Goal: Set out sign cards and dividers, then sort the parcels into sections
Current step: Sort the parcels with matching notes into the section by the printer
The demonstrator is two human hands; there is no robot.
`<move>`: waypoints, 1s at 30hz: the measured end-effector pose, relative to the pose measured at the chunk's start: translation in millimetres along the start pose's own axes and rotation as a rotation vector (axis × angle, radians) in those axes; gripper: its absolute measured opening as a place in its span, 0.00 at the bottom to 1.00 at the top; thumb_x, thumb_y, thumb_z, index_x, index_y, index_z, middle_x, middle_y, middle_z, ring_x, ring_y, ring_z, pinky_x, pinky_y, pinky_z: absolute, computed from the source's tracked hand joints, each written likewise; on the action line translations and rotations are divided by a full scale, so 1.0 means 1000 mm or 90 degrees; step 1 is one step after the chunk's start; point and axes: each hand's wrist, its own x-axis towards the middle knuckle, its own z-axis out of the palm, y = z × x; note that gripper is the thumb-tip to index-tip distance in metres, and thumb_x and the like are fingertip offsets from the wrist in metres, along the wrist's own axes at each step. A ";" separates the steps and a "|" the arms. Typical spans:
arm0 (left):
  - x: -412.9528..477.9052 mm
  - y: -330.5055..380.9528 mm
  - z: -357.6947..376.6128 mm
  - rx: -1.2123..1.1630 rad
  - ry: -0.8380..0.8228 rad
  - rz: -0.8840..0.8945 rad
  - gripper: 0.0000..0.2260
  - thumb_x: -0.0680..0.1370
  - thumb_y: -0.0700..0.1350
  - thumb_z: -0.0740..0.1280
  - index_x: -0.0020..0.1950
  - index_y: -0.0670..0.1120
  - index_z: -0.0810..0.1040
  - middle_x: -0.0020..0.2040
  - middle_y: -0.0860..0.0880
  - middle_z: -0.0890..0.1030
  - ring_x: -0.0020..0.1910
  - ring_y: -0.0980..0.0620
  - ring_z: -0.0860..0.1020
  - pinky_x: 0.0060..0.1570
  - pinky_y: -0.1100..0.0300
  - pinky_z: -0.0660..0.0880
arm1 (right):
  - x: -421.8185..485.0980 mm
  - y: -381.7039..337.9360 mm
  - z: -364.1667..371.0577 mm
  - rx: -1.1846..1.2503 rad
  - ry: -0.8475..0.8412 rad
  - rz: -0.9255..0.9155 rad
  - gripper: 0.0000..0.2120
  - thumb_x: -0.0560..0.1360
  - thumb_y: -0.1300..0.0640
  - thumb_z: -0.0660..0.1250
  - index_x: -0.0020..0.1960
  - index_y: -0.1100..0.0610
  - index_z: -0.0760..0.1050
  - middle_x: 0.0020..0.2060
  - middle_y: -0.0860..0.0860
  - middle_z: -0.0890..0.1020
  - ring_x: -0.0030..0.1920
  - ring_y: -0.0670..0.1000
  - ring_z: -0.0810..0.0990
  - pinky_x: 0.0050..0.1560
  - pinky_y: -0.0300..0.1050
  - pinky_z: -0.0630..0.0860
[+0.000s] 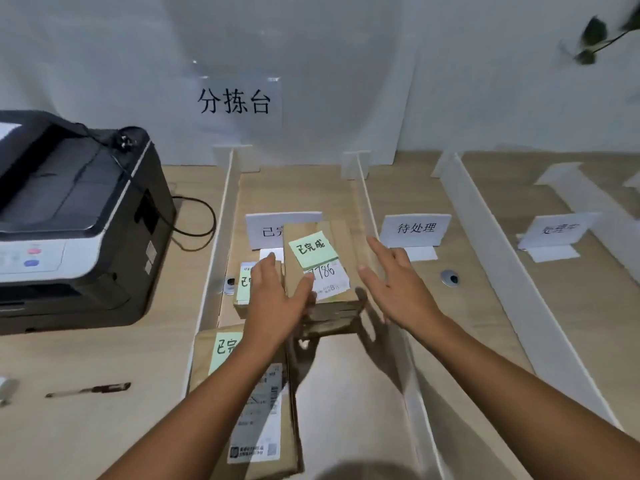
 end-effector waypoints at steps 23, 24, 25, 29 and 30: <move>-0.360 0.337 0.274 0.176 -0.459 0.710 0.50 0.68 0.82 0.50 0.84 0.56 0.51 0.84 0.56 0.48 0.82 0.53 0.43 0.80 0.52 0.45 | -0.500 0.222 -0.319 -0.231 0.394 0.349 0.32 0.80 0.31 0.54 0.81 0.37 0.53 0.80 0.50 0.60 0.79 0.53 0.58 0.75 0.51 0.59; -0.385 0.350 0.298 0.177 -0.471 0.720 0.49 0.69 0.82 0.50 0.84 0.56 0.50 0.84 0.56 0.48 0.82 0.53 0.43 0.80 0.52 0.44 | -0.523 0.241 -0.333 -0.222 0.408 0.360 0.32 0.79 0.31 0.54 0.81 0.37 0.53 0.80 0.50 0.60 0.79 0.52 0.58 0.75 0.52 0.59; -0.410 0.362 0.321 0.180 -0.485 0.730 0.49 0.69 0.81 0.50 0.84 0.56 0.50 0.84 0.56 0.48 0.82 0.53 0.43 0.80 0.53 0.44 | -0.545 0.259 -0.347 -0.212 0.420 0.369 0.32 0.79 0.31 0.53 0.81 0.37 0.54 0.79 0.50 0.60 0.79 0.52 0.58 0.76 0.53 0.61; -0.502 0.411 0.406 0.198 -0.540 0.806 0.47 0.71 0.80 0.51 0.83 0.57 0.50 0.84 0.56 0.48 0.82 0.53 0.43 0.80 0.52 0.44 | -0.623 0.325 -0.399 -0.205 0.443 0.408 0.32 0.79 0.30 0.53 0.81 0.36 0.53 0.79 0.47 0.60 0.78 0.49 0.57 0.75 0.53 0.62; -0.520 0.423 0.423 0.197 -0.546 0.822 0.47 0.70 0.80 0.50 0.83 0.57 0.50 0.84 0.56 0.48 0.82 0.53 0.43 0.80 0.52 0.44 | -0.639 0.340 -0.411 -0.206 0.447 0.418 0.32 0.80 0.31 0.53 0.81 0.36 0.52 0.79 0.46 0.60 0.78 0.49 0.57 0.74 0.53 0.61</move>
